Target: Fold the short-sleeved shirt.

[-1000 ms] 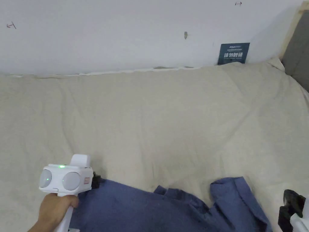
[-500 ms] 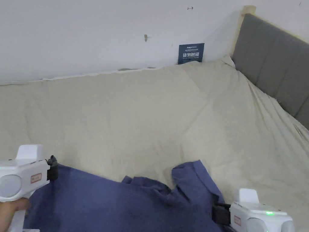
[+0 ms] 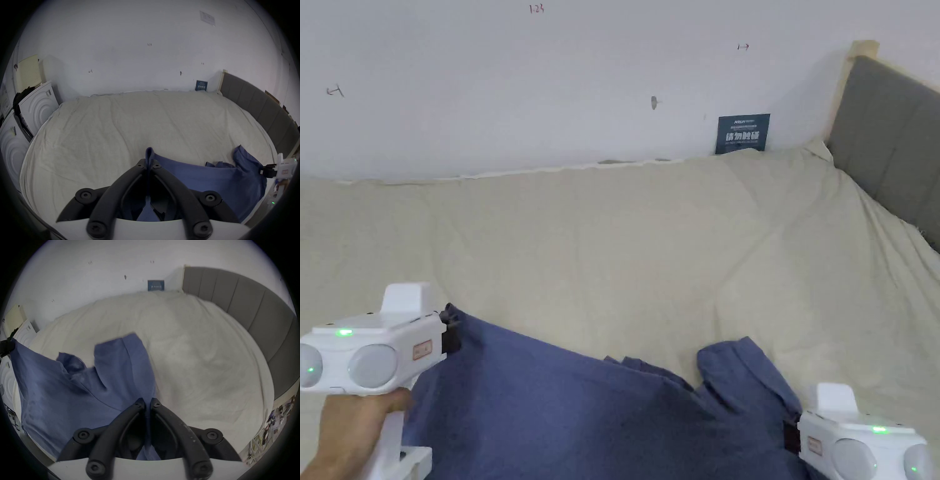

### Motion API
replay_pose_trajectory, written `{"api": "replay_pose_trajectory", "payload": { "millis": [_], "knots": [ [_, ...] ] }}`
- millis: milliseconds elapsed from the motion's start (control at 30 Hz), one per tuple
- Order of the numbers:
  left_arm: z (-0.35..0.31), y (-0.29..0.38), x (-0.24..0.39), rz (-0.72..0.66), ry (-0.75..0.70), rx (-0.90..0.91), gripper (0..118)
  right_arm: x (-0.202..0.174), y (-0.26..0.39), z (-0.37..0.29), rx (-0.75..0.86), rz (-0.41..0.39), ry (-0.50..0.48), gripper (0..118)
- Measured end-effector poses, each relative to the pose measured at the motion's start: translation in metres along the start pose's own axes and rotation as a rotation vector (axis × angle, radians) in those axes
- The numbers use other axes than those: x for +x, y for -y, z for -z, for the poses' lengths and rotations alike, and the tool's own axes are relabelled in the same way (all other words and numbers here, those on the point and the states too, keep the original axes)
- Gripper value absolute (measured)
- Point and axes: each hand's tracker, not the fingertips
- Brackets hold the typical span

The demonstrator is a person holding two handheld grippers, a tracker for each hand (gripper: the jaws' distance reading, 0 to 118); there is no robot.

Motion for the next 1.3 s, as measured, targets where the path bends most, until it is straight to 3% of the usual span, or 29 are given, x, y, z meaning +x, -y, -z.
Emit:
{"api": "replay_pose_trajectory", "payload": {
  "millis": [300,467,700,833,1000,1300],
  "knots": [
    [-0.078,-0.07,-0.034,-0.04,-0.036,0.258,3,-0.032,-0.11,-0.135,0.436,-0.094,-0.063,7],
    [-0.115,-0.136,-0.054,0.01,-0.129,0.383,3,-0.059,-0.2,-0.202,0.634,-0.109,-0.106,7],
    [-0.148,-0.223,-0.083,-0.066,-0.239,0.546,3,-0.083,-0.31,-0.267,0.849,-0.074,-0.164,7],
    [-0.152,-0.262,-0.098,-0.174,-0.244,0.601,3,-0.092,-0.354,-0.277,0.895,-0.077,-0.19,7],
    [-0.129,-0.301,-0.107,-0.209,-0.243,0.632,3,-0.1,-0.395,-0.271,0.929,-0.069,-0.196,7],
    [-0.04,-0.258,-0.105,-0.173,-0.232,0.558,3,-0.103,-0.369,-0.189,0.884,-0.068,-0.228,7]
  ]
}}
